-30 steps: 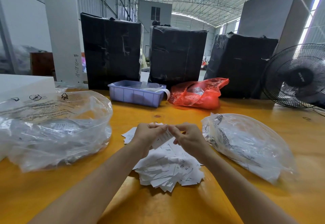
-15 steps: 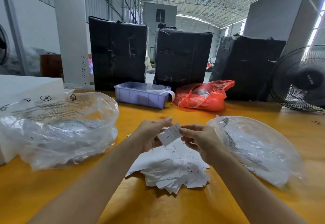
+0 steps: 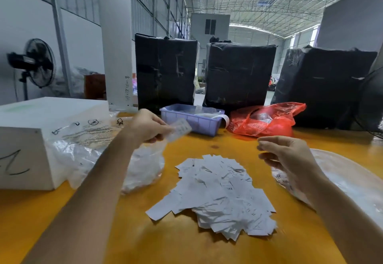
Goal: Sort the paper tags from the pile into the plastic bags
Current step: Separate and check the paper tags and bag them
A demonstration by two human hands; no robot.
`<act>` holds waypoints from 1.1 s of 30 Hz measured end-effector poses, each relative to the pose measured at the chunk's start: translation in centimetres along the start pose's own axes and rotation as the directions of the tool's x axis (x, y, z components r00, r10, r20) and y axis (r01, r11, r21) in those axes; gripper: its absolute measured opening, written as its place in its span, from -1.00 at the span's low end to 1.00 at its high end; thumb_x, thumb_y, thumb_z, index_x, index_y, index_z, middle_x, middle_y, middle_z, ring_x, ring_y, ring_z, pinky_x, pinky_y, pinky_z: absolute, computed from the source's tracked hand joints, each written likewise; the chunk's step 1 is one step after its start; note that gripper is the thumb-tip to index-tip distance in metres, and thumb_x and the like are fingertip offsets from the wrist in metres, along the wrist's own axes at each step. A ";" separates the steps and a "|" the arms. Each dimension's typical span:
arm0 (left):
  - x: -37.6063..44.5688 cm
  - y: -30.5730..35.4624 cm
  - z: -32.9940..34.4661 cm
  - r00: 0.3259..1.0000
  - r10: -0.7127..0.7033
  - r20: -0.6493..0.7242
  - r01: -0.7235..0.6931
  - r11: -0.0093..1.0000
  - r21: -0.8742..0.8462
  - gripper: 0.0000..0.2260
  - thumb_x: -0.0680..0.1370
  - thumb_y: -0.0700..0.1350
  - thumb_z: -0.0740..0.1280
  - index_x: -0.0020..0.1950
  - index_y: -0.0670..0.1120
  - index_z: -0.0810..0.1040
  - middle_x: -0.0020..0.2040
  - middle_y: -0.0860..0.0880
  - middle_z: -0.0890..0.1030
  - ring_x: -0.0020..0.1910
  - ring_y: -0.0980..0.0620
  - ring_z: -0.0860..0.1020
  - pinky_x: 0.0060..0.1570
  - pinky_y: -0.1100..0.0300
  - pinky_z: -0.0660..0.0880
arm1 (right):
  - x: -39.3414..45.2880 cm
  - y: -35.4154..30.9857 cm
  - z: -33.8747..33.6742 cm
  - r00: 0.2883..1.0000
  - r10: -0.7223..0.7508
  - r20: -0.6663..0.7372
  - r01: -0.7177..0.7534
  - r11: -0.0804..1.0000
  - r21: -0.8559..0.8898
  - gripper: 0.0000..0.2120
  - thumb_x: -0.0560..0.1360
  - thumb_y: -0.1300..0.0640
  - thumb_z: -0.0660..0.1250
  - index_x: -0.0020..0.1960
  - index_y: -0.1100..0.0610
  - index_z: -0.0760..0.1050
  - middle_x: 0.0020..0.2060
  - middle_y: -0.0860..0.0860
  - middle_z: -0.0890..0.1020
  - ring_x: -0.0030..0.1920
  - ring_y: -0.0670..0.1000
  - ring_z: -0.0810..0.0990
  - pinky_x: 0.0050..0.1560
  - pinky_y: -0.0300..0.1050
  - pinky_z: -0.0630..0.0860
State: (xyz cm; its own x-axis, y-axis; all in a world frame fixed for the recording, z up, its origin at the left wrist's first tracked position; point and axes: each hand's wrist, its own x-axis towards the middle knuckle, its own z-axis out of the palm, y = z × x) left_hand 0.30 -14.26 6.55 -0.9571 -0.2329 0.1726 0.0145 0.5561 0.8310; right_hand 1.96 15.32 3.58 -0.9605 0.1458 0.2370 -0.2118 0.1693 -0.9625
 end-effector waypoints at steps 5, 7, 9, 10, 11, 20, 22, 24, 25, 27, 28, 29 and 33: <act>0.9 -5.0 -5.2 0.953 -0.144 -0.267 0.237 0.902 0.360 -0.93 0.44 -0.37 0.34 -0.21 -0.31 0.60 -0.43 -0.19 0.53 -0.44 -0.05 0.54 -0.45 0.17 0.47 | 2.2 0.2 -5.2 0.970 -0.219 -0.101 0.134 0.838 -0.529 -0.91 0.46 0.29 0.38 -0.20 0.17 0.61 -0.35 0.06 0.65 -0.37 0.04 0.63 -0.34 -0.12 0.50; 0.8 -5.7 -4.5 0.940 -0.181 -0.289 0.303 0.830 0.468 -0.88 0.44 -0.39 0.28 -0.30 -0.27 0.51 -0.44 -0.15 0.45 -0.41 -0.05 0.53 -0.44 0.19 0.41 | 3.6 1.7 -7.6 0.974 -0.187 -0.127 0.011 0.599 -0.801 -0.85 0.43 0.31 0.37 -0.30 0.19 0.61 -0.39 0.09 0.64 -0.34 0.11 0.63 -0.26 -0.06 0.54; 1.2 -5.8 -3.8 0.933 -0.192 -0.305 0.331 0.792 0.514 -0.91 0.47 -0.38 0.26 -0.24 -0.27 0.44 -0.30 -0.20 0.50 -0.26 -0.14 0.56 -0.24 0.09 0.51 | 4.5 3.4 -9.2 0.981 -0.058 -0.187 -0.147 0.409 -0.900 -0.92 0.41 0.30 0.39 -0.24 0.24 0.64 -0.29 0.15 0.66 -0.22 0.16 0.63 -0.16 -0.03 0.55; 1.3 -5.7 -3.5 0.932 -0.180 -0.315 0.331 0.775 0.538 -0.97 0.47 -0.37 0.26 -0.15 -0.28 0.47 -0.23 -0.21 0.52 -0.20 -0.16 0.56 -0.19 0.06 0.51 | 4.7 4.4 -9.8 0.979 0.010 -0.205 -0.197 0.320 -0.927 -0.90 0.42 0.23 0.41 -0.12 0.26 0.64 -0.18 0.16 0.66 -0.12 0.16 0.62 -0.10 -0.06 0.52; 1.4 -5.6 -3.2 0.929 -0.166 -0.329 0.332 0.767 0.549 -0.94 0.48 -0.36 0.26 -0.07 -0.28 0.49 -0.20 -0.20 0.52 -0.17 -0.16 0.55 -0.19 0.06 0.48 | 4.7 5.3 -10.0 0.978 0.078 -0.193 -0.206 0.233 -0.950 -0.79 0.44 0.12 0.42 -0.01 0.24 0.61 -0.09 0.14 0.65 -0.05 0.14 0.60 -0.05 -0.10 0.49; 1.0 -1.7 0.8 0.966 0.007 -0.257 0.154 0.785 0.600 -0.69 0.50 -0.04 0.37 0.20 -0.11 0.51 0.02 -0.14 0.54 -0.01 -0.12 0.50 -0.12 0.07 0.42 | 3.2 7.6 -10.2 0.967 0.072 -0.246 -0.252 0.449 -0.857 -0.92 0.35 0.17 0.51 -0.23 0.19 0.68 -0.28 0.10 0.69 -0.20 0.07 0.63 -0.17 -0.06 0.57; 0.5 -0.6 2.8 0.973 0.109 -0.204 0.043 0.780 0.624 -0.70 0.51 -0.02 0.36 0.18 -0.11 0.51 0.03 -0.12 0.55 0.00 -0.10 0.49 -0.13 0.09 0.41 | 3.2 7.7 -10.4 0.962 0.055 -0.269 -0.259 0.504 -0.824 -0.93 0.37 0.21 0.48 -0.23 0.22 0.68 -0.27 0.13 0.69 -0.21 0.09 0.63 -0.18 -0.03 0.57; -0.3 0.4 5.0 0.964 0.218 -0.151 -0.072 0.762 0.644 -0.66 0.52 0.02 0.35 0.23 -0.10 0.49 0.13 -0.11 0.54 0.10 -0.11 0.49 -0.09 0.08 0.42 | 3.3 7.9 -10.5 0.954 0.021 -0.300 -0.259 0.566 -0.783 -0.91 0.39 0.25 0.43 -0.22 0.28 0.66 -0.24 0.18 0.68 -0.22 0.11 0.61 -0.22 -0.02 0.53; -0.7 0.8 6.0 0.954 0.267 -0.134 -0.126 0.765 0.631 -0.65 0.53 0.02 0.34 0.26 -0.09 0.48 0.18 -0.10 0.54 0.15 -0.11 0.49 -0.04 0.07 0.43 | 3.4 7.8 -10.7 0.947 0.015 -0.322 -0.265 0.602 -0.753 -0.90 0.39 0.28 0.40 -0.24 0.30 0.65 -0.25 0.19 0.67 -0.25 0.10 0.59 -0.26 -0.05 0.49; -1.5 1.3 8.0 0.928 0.355 -0.115 -0.221 0.770 0.598 -0.66 0.54 0.00 0.33 0.28 -0.08 0.49 0.21 -0.09 0.54 0.19 -0.11 0.48 0.03 0.05 0.45 | 3.8 7.8 -10.9 0.932 0.006 -0.364 -0.286 0.628 -0.723 -0.83 0.41 0.31 0.35 -0.36 0.32 0.57 -0.34 0.20 0.62 -0.31 0.09 0.52 -0.30 -0.10 0.40; -1.9 1.5 8.9 0.914 0.393 -0.101 -0.261 0.760 0.595 -0.68 0.54 -0.01 0.32 0.26 -0.08 0.50 0.20 -0.08 0.54 0.19 -0.10 0.48 0.04 0.05 0.46 | 3.9 7.9 -10.9 0.930 0.009 -0.369 -0.297 0.610 -0.734 -0.77 0.42 0.30 0.33 -0.41 0.28 0.49 -0.38 0.19 0.58 -0.34 0.09 0.51 -0.31 -0.09 0.40; -2.2 1.5 9.7 0.903 0.422 -0.083 -0.296 0.748 0.594 -0.69 0.54 -0.02 0.31 0.25 -0.08 0.51 0.19 -0.08 0.54 0.19 -0.09 0.48 0.05 0.06 0.45 | 3.9 8.1 -10.8 0.931 0.027 -0.363 -0.312 0.575 -0.757 -0.76 0.45 0.26 0.33 -0.40 0.22 0.46 -0.36 0.16 0.57 -0.32 0.10 0.53 -0.29 -0.08 0.42; -3.5 1.3 12.4 0.881 0.472 0.014 -0.393 0.716 0.577 -0.71 0.56 -0.03 0.27 0.27 -0.05 0.51 0.22 -0.03 0.54 0.22 -0.08 0.47 0.11 0.08 0.42 | 2.9 8.7 -10.2 0.931 0.109 -0.348 -0.354 0.506 -0.787 -0.80 0.43 -0.01 0.43 -0.19 0.12 0.54 -0.20 0.05 0.62 -0.03 0.11 0.60 -0.10 -0.08 0.47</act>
State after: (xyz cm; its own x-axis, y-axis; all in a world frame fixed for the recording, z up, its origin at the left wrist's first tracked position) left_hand 0.07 -2.80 0.45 -0.8409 0.0686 0.5368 0.2196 0.9499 0.2226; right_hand -0.87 27.13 -2.79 -0.8544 0.4938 0.1618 0.3743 0.8009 -0.4674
